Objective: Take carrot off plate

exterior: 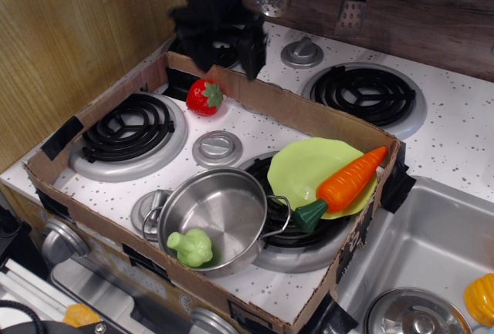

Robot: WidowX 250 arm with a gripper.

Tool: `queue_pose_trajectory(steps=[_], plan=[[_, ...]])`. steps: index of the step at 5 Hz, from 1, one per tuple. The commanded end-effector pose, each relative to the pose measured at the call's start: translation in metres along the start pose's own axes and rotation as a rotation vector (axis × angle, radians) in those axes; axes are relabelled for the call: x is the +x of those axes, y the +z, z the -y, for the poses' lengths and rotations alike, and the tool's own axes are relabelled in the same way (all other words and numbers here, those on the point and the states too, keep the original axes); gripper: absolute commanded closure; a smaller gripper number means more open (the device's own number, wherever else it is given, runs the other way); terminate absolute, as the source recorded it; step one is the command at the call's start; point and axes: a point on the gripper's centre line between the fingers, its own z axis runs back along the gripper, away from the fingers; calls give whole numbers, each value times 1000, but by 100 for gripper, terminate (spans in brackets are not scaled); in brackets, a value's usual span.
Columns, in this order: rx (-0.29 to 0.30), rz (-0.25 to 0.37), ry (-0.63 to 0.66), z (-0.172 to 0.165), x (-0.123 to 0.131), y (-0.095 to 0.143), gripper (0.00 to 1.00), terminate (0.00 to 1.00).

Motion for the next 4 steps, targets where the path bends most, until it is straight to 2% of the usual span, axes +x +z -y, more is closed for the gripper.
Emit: queue_pose_trajectory(steps=[1, 2, 3, 4], plan=[[5, -17, -151, 52, 10, 43, 0, 0], [-18, -45, -123, 82, -9, 32, 0, 0], [-33, -52, -54, 96, -30, 15, 0, 0], [41, -14, -47, 106, -49, -1, 0, 0]])
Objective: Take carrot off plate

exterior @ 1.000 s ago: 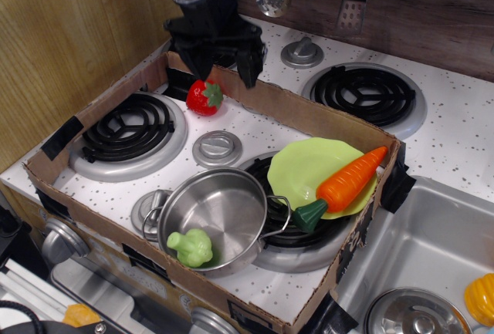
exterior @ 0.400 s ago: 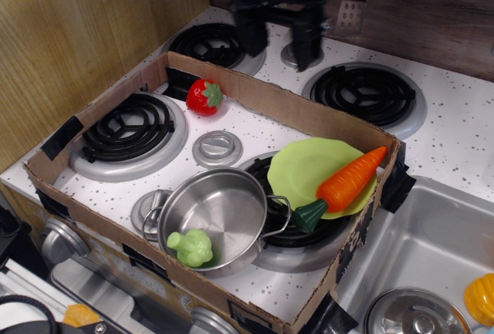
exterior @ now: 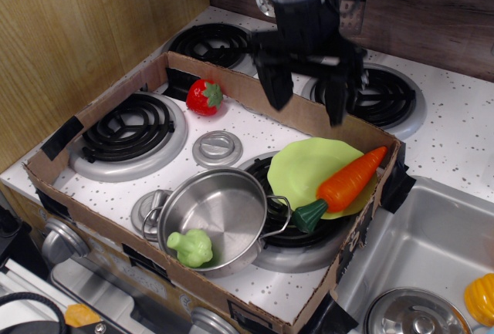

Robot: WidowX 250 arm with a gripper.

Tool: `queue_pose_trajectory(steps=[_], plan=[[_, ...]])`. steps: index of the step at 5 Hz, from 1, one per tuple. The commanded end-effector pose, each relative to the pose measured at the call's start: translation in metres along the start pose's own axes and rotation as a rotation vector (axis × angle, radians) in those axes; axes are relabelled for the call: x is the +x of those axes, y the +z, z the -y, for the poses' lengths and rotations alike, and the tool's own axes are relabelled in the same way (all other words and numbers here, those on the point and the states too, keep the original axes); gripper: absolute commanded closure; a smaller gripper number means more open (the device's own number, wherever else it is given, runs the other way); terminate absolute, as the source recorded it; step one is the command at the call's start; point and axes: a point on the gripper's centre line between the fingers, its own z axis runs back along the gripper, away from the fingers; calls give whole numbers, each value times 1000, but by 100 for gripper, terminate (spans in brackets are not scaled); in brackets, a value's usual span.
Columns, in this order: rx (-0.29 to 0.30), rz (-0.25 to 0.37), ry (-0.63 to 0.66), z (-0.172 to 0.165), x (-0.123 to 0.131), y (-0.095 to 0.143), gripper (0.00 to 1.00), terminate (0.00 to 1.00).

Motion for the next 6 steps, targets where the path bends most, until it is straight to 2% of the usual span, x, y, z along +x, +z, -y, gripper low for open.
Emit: queue_pose_trajectory(steps=[1, 3, 4, 6], plan=[[81, 89, 2, 17, -20, -14, 0, 0], [126, 80, -56, 21, -14, -28, 0, 0], [133, 81, -54, 23, -14, -38, 0, 0], [127, 78, -62, 29, -14, -40, 0, 0]])
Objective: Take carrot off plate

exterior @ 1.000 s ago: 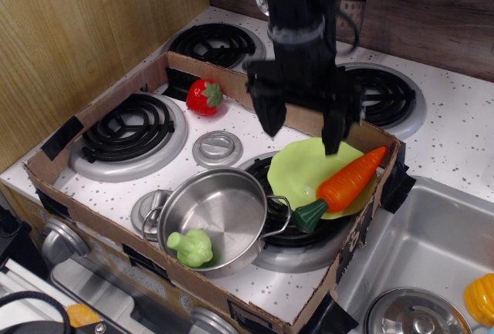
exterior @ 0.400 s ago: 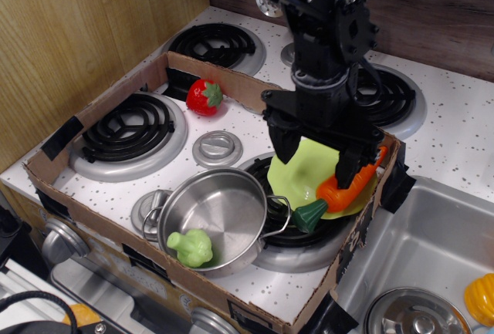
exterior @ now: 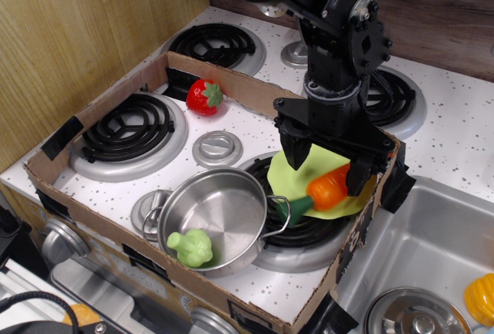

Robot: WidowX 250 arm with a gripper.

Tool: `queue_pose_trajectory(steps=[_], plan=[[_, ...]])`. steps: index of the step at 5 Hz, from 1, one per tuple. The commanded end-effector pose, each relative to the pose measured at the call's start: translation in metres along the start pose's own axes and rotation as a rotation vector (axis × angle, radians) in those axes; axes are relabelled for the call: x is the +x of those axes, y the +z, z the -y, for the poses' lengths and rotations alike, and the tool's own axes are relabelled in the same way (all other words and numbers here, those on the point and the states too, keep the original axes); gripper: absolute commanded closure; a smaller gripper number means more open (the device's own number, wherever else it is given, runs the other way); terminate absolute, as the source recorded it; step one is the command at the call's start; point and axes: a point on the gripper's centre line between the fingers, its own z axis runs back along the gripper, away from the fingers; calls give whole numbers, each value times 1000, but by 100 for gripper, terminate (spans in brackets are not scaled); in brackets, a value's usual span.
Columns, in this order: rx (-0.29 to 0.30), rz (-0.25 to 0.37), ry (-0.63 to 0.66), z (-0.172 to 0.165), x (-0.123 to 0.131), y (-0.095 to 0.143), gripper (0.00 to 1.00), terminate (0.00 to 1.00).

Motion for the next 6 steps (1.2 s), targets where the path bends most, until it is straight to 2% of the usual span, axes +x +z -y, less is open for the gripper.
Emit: queue_pose_trajectory(steps=[1, 3, 4, 5, 6], plan=[[-40, 21, 1, 5, 2, -3, 0, 0], [-46, 25, 14, 7, -4, -15, 0, 0], [-19, 10, 28, 8, -4, -12, 100, 0], [-41, 5, 47, 9, -2, -7, 100, 0], [-123, -10, 122, 10, 10, 16, 100, 0]])
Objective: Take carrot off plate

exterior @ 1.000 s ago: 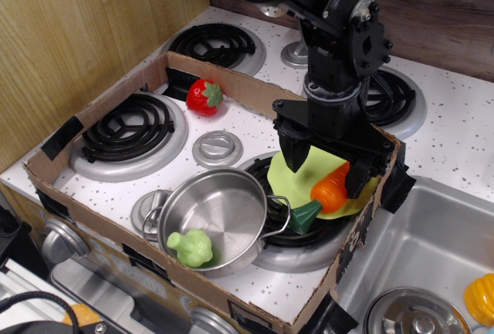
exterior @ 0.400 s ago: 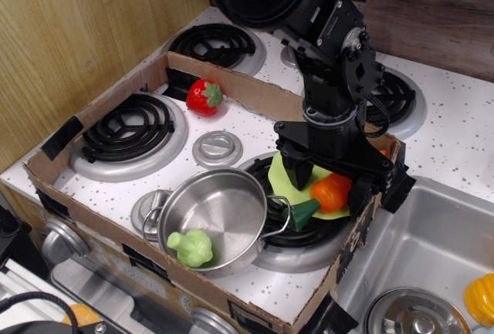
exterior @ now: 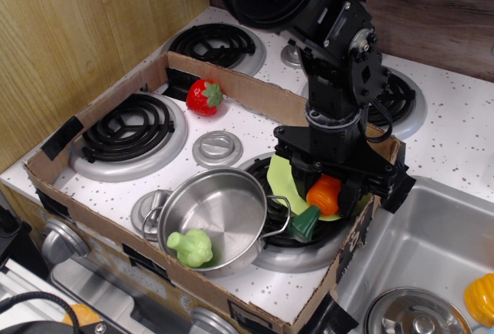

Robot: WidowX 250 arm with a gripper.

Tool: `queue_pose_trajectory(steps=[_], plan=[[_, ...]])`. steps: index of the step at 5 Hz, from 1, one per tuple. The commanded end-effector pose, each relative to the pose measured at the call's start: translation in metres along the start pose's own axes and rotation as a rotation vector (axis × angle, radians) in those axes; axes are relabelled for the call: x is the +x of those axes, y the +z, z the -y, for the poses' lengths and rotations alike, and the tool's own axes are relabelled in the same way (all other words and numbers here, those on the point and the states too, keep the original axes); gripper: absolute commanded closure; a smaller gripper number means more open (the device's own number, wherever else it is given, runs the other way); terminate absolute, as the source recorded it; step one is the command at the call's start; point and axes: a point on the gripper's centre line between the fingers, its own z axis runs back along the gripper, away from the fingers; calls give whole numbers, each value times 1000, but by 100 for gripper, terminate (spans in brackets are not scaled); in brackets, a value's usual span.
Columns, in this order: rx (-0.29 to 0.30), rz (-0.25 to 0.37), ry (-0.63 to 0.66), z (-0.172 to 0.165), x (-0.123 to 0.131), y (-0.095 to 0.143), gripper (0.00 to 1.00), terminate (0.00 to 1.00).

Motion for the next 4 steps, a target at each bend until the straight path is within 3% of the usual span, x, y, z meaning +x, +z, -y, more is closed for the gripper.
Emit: queue_pose_trajectory(steps=[1, 2, 4], plan=[[-174, 32, 179, -8, 32, 56, 100, 0], [-119, 56, 194, -32, 35, 70, 100, 0], [20, 82, 89, -100, 20, 79, 100, 0]])
